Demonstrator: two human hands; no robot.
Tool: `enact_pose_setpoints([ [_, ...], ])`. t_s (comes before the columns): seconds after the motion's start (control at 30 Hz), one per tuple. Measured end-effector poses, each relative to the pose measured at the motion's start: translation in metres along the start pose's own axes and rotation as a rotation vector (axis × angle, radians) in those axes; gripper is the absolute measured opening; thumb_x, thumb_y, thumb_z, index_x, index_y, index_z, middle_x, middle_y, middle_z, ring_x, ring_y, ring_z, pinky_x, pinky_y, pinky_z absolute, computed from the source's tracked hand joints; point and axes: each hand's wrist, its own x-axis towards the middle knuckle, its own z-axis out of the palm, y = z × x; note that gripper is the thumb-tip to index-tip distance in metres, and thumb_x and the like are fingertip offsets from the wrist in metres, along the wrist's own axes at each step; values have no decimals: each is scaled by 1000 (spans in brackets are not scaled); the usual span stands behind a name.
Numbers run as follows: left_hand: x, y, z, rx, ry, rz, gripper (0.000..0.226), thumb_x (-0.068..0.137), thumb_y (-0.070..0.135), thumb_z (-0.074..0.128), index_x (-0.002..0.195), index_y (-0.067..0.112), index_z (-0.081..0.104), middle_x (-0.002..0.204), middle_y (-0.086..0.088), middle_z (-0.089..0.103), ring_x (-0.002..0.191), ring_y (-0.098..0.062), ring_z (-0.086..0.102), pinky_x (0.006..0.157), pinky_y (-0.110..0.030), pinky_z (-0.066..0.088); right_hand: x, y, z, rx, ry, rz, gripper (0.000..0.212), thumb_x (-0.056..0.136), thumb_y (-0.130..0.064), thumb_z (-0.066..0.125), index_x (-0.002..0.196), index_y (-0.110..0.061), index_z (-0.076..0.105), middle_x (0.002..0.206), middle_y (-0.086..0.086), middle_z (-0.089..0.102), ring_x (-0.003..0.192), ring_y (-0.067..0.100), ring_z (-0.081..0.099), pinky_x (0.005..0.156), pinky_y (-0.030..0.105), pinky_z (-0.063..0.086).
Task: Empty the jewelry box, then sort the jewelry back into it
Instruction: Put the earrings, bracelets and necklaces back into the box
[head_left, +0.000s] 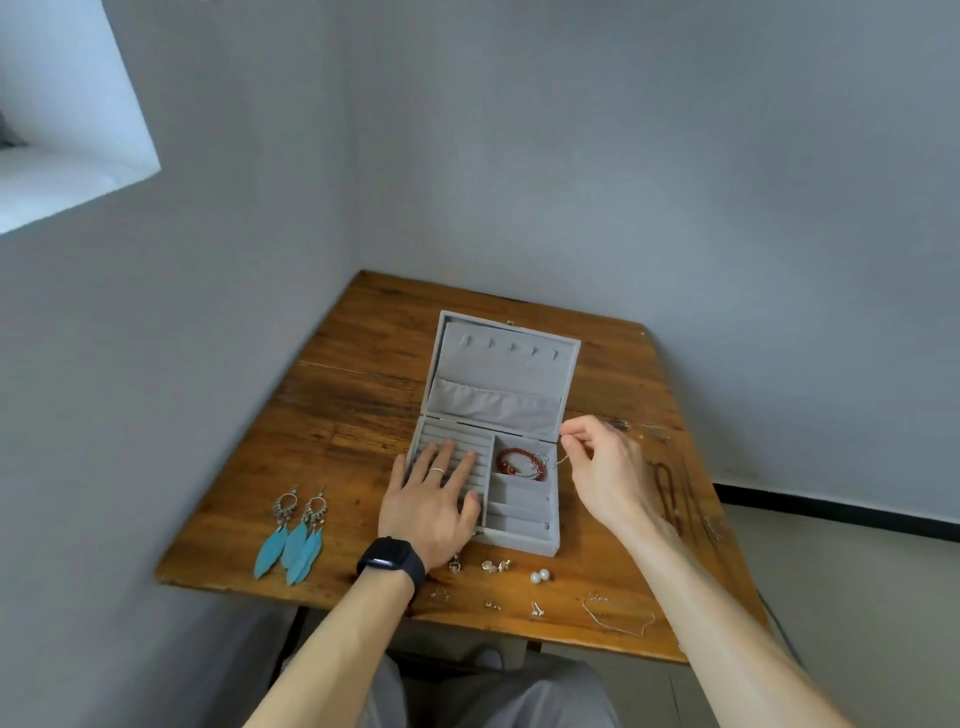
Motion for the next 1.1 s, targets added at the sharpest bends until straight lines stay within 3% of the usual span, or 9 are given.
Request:
enact_pose_setpoints([
  [0.2,0,-1,-2,-2,-7,8,78,86,58,-10,159,37,8,168,5,8,155,-17,1,124,-49,1,15,-11,26,32,-45,28,13,96,-16,63,105,-19,72,101,-6,72,89,5,59,69,2,35],
  [0.3,1,-2,-2,3,-11,7,68,93,55,1,159,37,7,168,5,7,155,-18,0,124,-49,0,18,-7,38,46,-67,113,12,96,-19,63,103,-21,72,101,-7,73,94,8,64,74,13,42],
  [0.4,0,-2,-2,8,-2,9,73,89,55,-6,159,36,7,168,4,8,155,-19,1,124,-49,-1,17,5,47,-22,-106,210,15,97,-19,61,106,-21,73,108,-2,74,103,16,67,82,21,47],
  [0.57,1,-3,-2,6,6,5,79,85,56,-9,159,36,8,168,4,10,155,-19,2,124,-50,0,15,6,52,-123,-104,167,16,97,-19,61,108,-21,73,107,1,74,100,20,68,83,28,53],
  [0.67,1,-2,-1,14,0,-1,71,91,55,-3,159,37,8,168,4,9,155,-19,2,124,-49,0,15,1,51,-144,-80,126,15,96,-18,62,106,-20,73,105,1,74,98,20,68,81,26,50],
  [0.9,0,-2,-2,16,-1,-6,67,94,54,5,159,37,9,168,4,10,154,-19,4,124,-49,0,14,-26,32,126,42,80,11,93,-19,66,98,-23,74,92,-10,73,87,5,64,79,21,49],
  [1.1,2,-4,1,20,3,-3,66,95,53,8,159,36,10,168,3,11,154,-18,4,124,-49,2,-5,-34,24,254,34,97,10,90,-22,70,92,-29,75,81,-24,68,80,-11,62,68,3,43],
])
